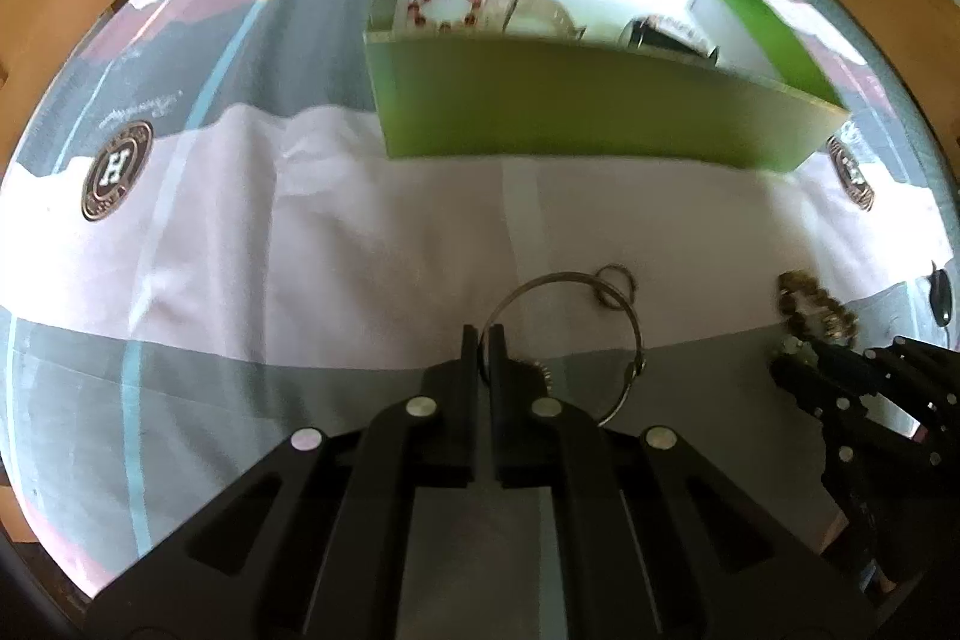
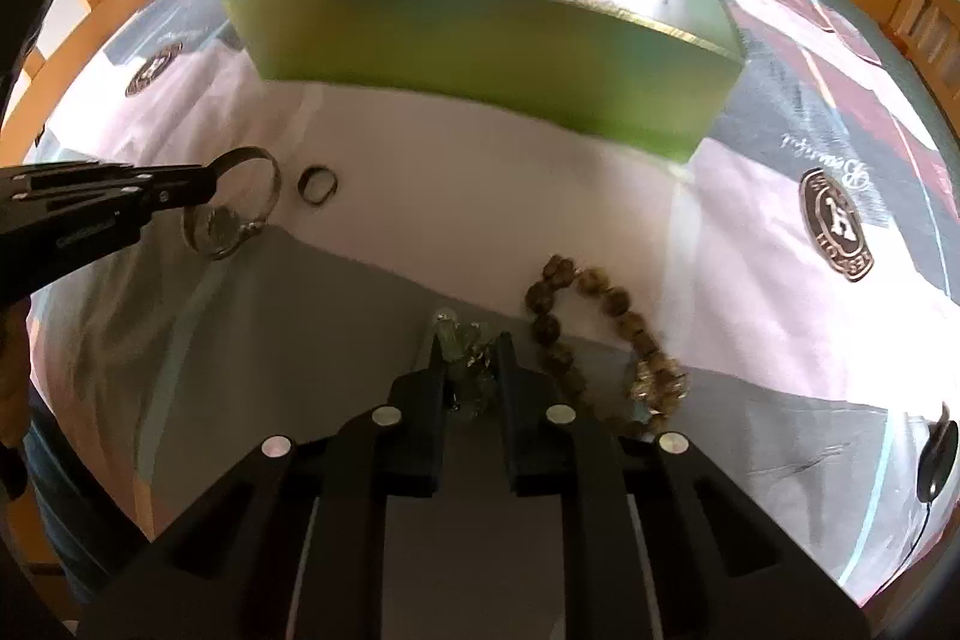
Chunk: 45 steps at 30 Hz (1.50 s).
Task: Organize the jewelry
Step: 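Close the left gripper on the silver bangle while the right grasps the green crystal charm, then carry the bangle and charm over the green box and open both grippers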
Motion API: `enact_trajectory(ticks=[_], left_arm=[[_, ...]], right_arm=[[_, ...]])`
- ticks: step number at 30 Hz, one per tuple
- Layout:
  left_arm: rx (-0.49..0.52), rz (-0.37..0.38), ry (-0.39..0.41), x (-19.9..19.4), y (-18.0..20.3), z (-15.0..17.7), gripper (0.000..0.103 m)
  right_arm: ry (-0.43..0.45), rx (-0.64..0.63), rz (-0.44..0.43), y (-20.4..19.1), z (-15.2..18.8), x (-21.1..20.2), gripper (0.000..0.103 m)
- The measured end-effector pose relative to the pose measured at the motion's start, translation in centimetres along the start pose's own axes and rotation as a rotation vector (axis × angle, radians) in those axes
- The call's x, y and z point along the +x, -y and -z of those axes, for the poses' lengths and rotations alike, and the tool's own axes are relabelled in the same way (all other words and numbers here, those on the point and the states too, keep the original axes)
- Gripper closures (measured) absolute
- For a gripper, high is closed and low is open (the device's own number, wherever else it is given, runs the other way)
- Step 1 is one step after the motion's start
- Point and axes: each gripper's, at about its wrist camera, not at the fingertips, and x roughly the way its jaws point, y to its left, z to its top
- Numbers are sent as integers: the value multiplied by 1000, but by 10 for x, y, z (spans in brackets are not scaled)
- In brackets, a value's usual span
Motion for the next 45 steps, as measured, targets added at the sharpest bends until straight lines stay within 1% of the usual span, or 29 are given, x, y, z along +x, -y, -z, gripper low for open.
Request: enact_trajectory(ticks=[4,10,14,17,22,25,27,30,33,37,39,41,43,45], left_arm=[[-11,9,54,-25,-2,-9,99],[-20,8,107,-55,-4,-18,99],[-21,-15,129,-67,-3,-17,99],[-23,-38,146,-74,-3,-11,99],[-28,-40,163,-82,-1,2,99],[-33,-34,178,-91,1,4,99],[-33,-29,205,-103,2,2,99],[-31,-15,260,-125,4,-7,99],[-21,-1,305,-142,8,-25,99],[6,-6,356,-149,20,-62,99],[9,6,359,-146,25,-81,99],[7,1,361,-139,30,-107,99],[16,-3,361,-130,33,-128,99],[19,-8,337,-112,35,-155,99]], right_arm=[[50,8,1,4,-8,-19,88],[102,20,1,10,-18,-40,88],[110,18,4,10,-18,-45,88],[104,7,33,7,-13,-43,88],[105,7,34,0,-4,-44,88],[135,9,30,-1,-8,-59,88],[175,16,23,0,-14,-76,88],[253,24,5,4,-30,-107,88],[323,28,-9,9,-54,-131,88],[384,36,-9,21,-98,-143,88],[380,62,-31,29,-124,-138,88],[366,96,-60,40,-152,-127,88],[359,118,-54,48,-172,-118,88],[339,147,-47,59,-196,-101,88]])
